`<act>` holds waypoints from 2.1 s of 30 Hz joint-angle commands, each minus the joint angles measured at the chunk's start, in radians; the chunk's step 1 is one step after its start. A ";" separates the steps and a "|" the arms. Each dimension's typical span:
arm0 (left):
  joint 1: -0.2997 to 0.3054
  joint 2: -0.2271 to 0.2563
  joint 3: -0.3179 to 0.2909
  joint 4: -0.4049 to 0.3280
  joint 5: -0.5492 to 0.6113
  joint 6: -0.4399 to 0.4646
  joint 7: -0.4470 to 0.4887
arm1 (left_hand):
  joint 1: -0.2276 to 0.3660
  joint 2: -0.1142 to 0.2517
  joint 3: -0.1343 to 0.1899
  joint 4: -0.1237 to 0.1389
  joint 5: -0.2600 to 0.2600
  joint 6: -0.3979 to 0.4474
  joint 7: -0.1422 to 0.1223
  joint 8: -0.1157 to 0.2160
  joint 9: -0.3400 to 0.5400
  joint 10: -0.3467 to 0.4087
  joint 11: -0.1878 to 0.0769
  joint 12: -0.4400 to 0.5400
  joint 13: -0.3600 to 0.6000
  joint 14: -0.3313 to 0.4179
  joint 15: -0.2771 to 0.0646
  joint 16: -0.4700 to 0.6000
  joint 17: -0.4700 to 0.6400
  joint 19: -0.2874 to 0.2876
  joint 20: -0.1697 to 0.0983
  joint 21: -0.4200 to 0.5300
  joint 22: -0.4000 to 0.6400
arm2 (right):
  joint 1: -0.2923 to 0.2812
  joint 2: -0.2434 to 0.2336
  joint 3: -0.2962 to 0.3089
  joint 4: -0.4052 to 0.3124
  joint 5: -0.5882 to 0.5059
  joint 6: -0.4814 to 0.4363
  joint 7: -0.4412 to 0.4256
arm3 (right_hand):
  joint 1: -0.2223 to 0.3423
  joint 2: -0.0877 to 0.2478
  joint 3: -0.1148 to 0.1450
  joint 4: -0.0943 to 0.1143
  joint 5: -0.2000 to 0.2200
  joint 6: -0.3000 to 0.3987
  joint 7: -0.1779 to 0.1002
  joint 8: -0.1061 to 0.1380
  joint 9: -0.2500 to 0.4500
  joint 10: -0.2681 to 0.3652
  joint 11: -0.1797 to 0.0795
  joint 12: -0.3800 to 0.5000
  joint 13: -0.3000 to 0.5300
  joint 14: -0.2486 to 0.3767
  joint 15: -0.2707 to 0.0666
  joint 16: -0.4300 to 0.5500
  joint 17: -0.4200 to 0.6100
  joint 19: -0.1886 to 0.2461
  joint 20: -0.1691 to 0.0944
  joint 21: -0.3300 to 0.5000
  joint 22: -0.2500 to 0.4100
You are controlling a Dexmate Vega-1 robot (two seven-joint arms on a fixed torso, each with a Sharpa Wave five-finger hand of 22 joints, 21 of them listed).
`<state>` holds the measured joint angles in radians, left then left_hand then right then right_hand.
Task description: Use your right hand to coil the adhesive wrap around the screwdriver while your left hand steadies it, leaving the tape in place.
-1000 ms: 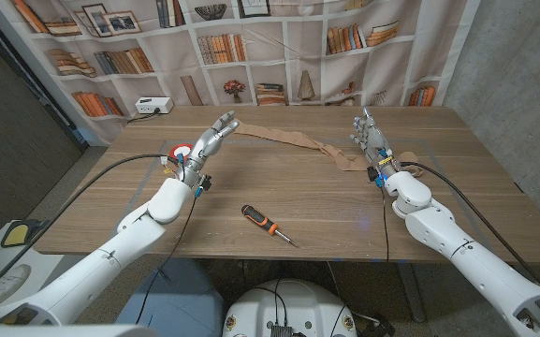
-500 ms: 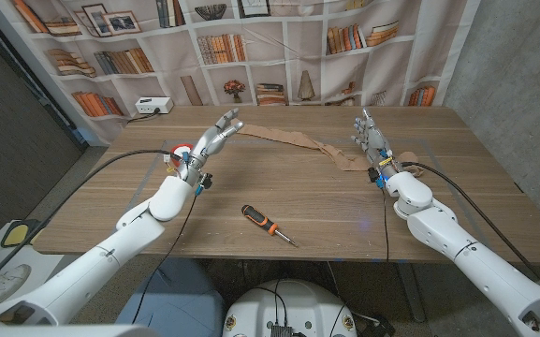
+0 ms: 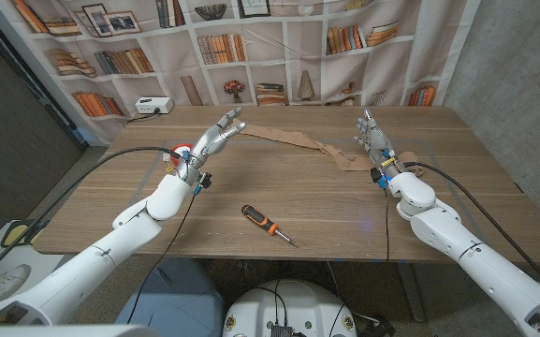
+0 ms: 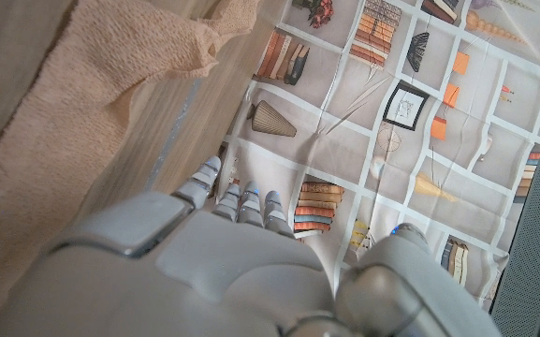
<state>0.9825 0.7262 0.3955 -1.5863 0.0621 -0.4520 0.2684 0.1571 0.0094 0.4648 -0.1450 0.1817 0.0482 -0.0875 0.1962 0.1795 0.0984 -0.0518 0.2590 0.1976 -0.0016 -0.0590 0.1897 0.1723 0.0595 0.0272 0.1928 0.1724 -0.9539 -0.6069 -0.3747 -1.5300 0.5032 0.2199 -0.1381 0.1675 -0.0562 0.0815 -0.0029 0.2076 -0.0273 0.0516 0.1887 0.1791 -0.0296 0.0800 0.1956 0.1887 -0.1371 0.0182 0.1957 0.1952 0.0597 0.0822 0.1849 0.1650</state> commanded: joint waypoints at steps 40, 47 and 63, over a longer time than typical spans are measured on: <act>0.100 0.098 -0.076 -0.168 0.264 0.029 0.073 | 0.074 0.002 0.018 -0.022 0.012 0.050 0.007 0.005 0.001 0.028 -0.004 -0.010 0.003 0.036 -0.008 -0.002 0.002 0.051 -0.023 0.008 -0.001 | -0.036 -0.021 0.023 -0.025 0.003 -0.010 -0.024 | 0.034 0.009 0.005 -0.023 0.001 -0.007 0.001 0.002 0.004 -0.007 0.000 0.004 0.005 -0.012 -0.002 0.002 0.002 -0.010 0.003 0.001 0.005; 0.097 0.103 -0.074 -0.180 0.303 0.045 0.088 | 0.079 -0.001 0.018 -0.023 0.012 0.054 0.004 0.006 0.001 0.027 -0.006 -0.011 0.003 0.035 -0.010 -0.003 0.002 0.052 -0.023 0.007 -0.001 | -0.036 -0.014 0.029 -0.002 0.025 0.020 0.006 | 0.037 0.012 0.007 -0.025 0.001 -0.003 0.001 0.004 0.004 -0.005 0.001 0.005 0.005 -0.024 -0.006 -0.002 0.002 -0.019 -0.005 -0.002 0.005; 0.128 0.141 -0.088 -0.247 0.390 0.105 0.125 | 0.093 -0.014 0.016 -0.024 0.014 0.055 -0.002 0.001 0.001 0.025 -0.012 -0.017 0.003 0.025 -0.018 -0.007 0.002 0.041 -0.009 0.000 0.000 | -0.040 -0.021 0.034 0.004 0.027 0.030 0.017 | 0.041 0.020 0.009 -0.027 0.001 -0.001 0.002 0.004 0.004 -0.007 0.001 0.004 0.005 -0.034 -0.010 -0.004 0.003 -0.027 -0.010 -0.003 0.005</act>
<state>1.0938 0.8388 0.3183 -1.7887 0.3996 -0.3816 0.3717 0.2385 -0.0039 0.4759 -0.1643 0.1887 0.0966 -0.0894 0.1962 0.1791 0.1229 -0.0558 0.2468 0.1975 0.0301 -0.0735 0.1848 0.1725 0.1017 0.0163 0.1956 0.1724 -0.9916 -0.6257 -0.3436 -1.5335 0.5259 0.2442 -0.1291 0.2004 -0.0416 0.0913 -0.0235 0.2077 -0.0271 0.0516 0.1888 0.1790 -0.0294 0.0799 0.1957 0.1886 -0.1623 0.0075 0.1919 0.1956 0.0346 0.0712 0.1808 0.1650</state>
